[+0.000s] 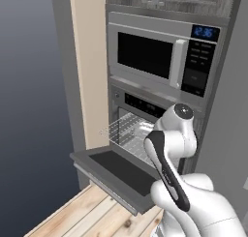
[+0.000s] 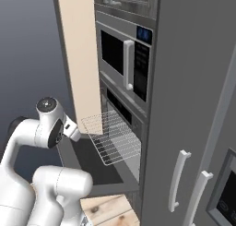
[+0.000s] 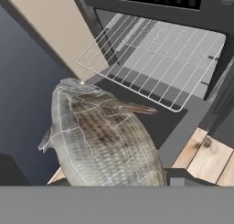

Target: Place the fish on the top rack of the oven, and slide the tray back inside. Close the oven door.

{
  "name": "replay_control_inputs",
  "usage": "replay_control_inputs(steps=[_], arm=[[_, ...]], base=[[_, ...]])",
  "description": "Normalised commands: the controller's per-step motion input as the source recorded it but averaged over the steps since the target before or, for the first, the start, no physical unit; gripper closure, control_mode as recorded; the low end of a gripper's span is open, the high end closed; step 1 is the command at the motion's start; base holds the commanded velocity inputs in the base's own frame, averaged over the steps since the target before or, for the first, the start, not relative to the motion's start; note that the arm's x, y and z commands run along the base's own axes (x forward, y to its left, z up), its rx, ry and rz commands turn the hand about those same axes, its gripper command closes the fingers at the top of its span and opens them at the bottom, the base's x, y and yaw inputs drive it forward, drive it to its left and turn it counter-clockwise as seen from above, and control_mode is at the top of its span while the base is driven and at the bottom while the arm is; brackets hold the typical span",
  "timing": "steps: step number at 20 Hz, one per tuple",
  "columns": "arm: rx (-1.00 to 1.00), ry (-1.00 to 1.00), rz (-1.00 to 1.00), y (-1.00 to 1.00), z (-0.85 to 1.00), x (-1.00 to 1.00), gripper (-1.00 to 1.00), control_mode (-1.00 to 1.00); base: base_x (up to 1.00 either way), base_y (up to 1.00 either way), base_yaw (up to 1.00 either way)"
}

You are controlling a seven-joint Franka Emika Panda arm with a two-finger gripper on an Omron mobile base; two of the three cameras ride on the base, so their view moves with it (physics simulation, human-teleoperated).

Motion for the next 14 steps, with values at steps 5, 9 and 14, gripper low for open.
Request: replay_control_inputs(steps=[5,9,14], arm=[[-0.15,0.01,0.05,0.04,-0.26,0.17,1.00,-1.00],[-0.23,0.00,0.00,-0.04,-0.46,0.41,1.00,-1.00],[-0.13,0.02,0.01,-0.20,-0.31,0.58,1.00,-1.00]], base=[[0.00,0.00,0.00],[0.00,0.00,0.00],[0.00,0.00,0.00]])
